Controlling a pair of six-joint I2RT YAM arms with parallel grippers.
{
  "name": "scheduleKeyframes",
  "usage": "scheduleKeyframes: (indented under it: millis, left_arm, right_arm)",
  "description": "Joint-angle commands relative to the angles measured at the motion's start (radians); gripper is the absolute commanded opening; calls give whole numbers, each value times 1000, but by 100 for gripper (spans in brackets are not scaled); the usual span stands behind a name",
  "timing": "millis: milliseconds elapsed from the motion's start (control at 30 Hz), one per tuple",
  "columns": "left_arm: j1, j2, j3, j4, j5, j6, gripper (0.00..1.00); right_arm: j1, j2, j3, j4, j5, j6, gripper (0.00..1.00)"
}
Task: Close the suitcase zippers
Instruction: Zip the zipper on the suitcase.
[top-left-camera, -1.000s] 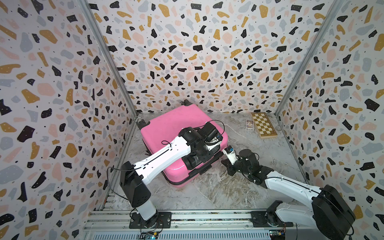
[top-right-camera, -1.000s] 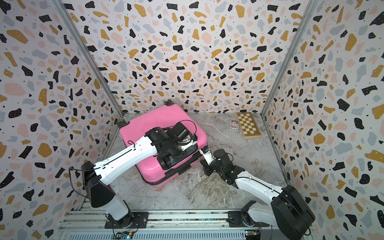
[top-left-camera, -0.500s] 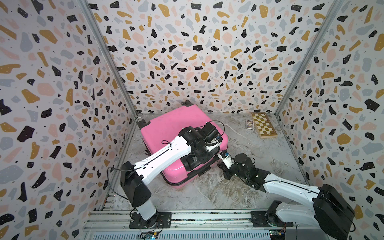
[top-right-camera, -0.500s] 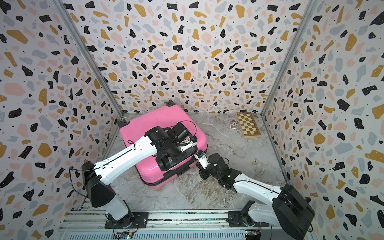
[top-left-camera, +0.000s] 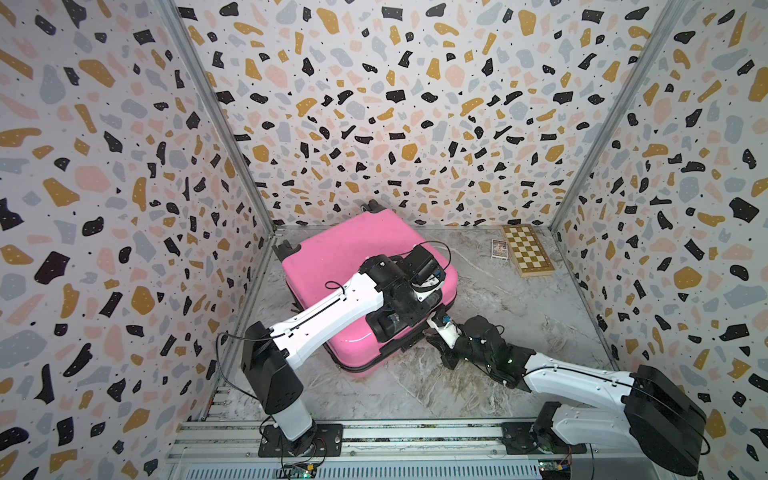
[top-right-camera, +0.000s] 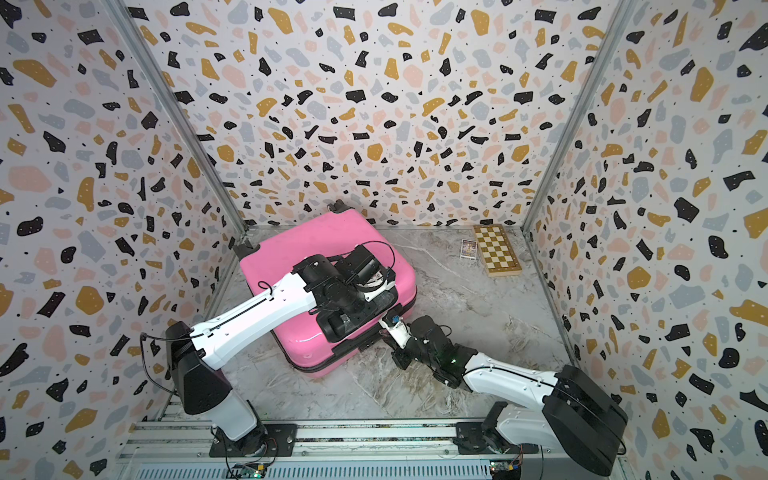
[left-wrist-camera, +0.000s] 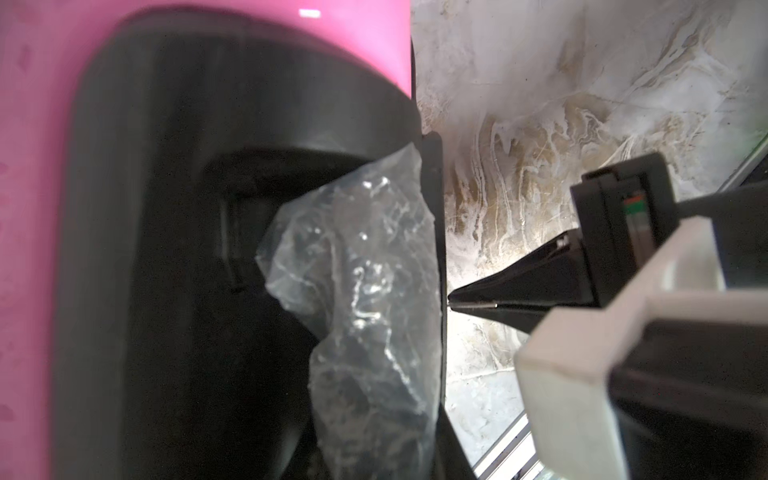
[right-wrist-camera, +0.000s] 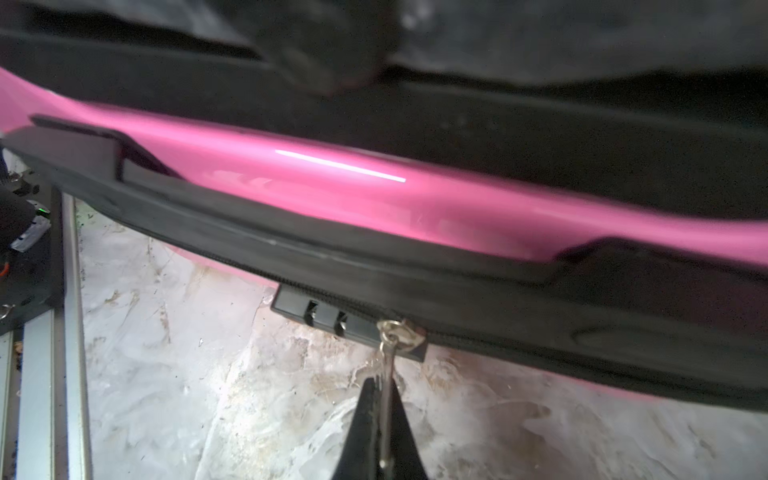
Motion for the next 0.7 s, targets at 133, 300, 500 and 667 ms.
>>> scheduleKeyframes:
  millis: [133,300,500,667]
  left_arm:
    - [59,102,99,377,-169,-266,0]
    - [62,190,199,396,-186,-281,0]
    - [71,296,304,412,-171,-276,0]
    - [71,325,348,380,-140,-273,0]
  right_arm:
    - [178,6,63,126,-203,-77,0]
    - [244,58,121,94,-253,-97,0]
    - [289,101,170,57,-286,-113,0]
    - [280,104,172,37,-129,-92,0]
